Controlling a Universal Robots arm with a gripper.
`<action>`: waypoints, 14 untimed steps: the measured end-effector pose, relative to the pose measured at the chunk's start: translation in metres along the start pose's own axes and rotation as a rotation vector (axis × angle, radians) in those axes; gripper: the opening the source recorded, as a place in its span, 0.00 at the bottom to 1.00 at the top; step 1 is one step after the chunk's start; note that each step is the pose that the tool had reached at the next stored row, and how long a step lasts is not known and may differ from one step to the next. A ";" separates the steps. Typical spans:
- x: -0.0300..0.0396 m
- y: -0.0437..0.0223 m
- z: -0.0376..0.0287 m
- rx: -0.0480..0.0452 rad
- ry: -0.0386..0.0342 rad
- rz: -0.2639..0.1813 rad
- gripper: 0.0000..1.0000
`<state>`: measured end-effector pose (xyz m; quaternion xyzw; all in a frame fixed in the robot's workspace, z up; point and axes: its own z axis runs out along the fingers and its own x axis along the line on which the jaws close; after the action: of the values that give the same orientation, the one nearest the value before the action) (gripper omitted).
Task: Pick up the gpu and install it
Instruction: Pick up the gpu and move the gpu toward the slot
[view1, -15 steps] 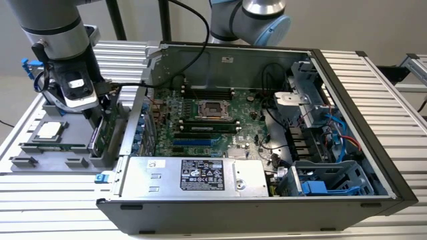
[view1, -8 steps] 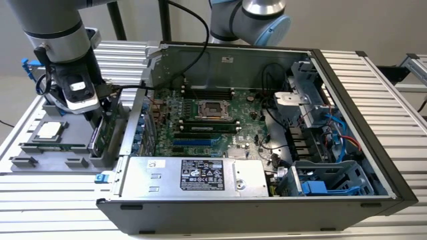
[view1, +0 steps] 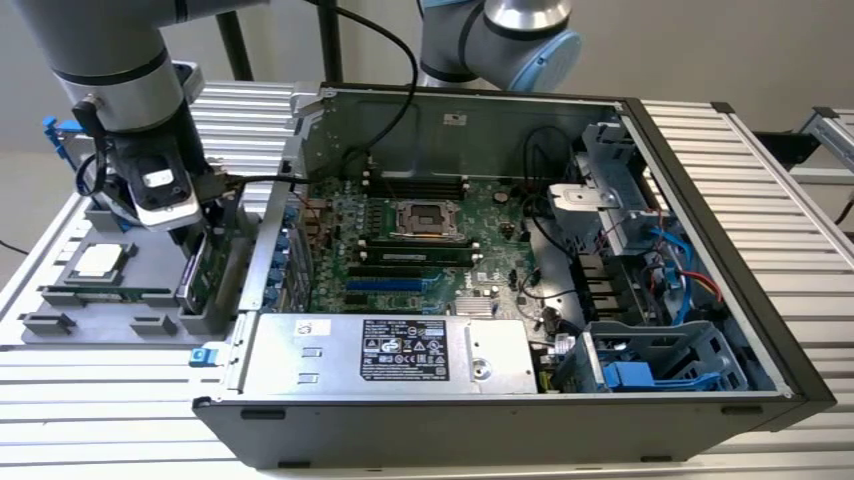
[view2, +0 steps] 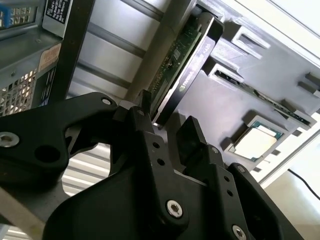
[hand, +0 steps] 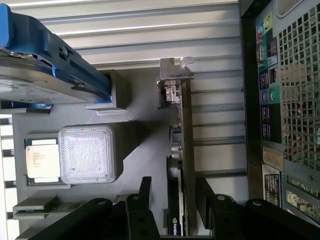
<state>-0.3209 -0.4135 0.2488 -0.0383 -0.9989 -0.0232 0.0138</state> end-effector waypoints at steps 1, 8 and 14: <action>0.0000 0.0000 0.0007 0.0000 0.0000 0.000 1.00; -0.0002 -0.0002 0.0050 0.0000 0.0000 0.000 1.00; -0.0002 -0.0004 0.0077 0.0001 0.0001 0.000 1.00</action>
<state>-0.3209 -0.4135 0.2411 -0.0383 -0.9989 -0.0232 0.0138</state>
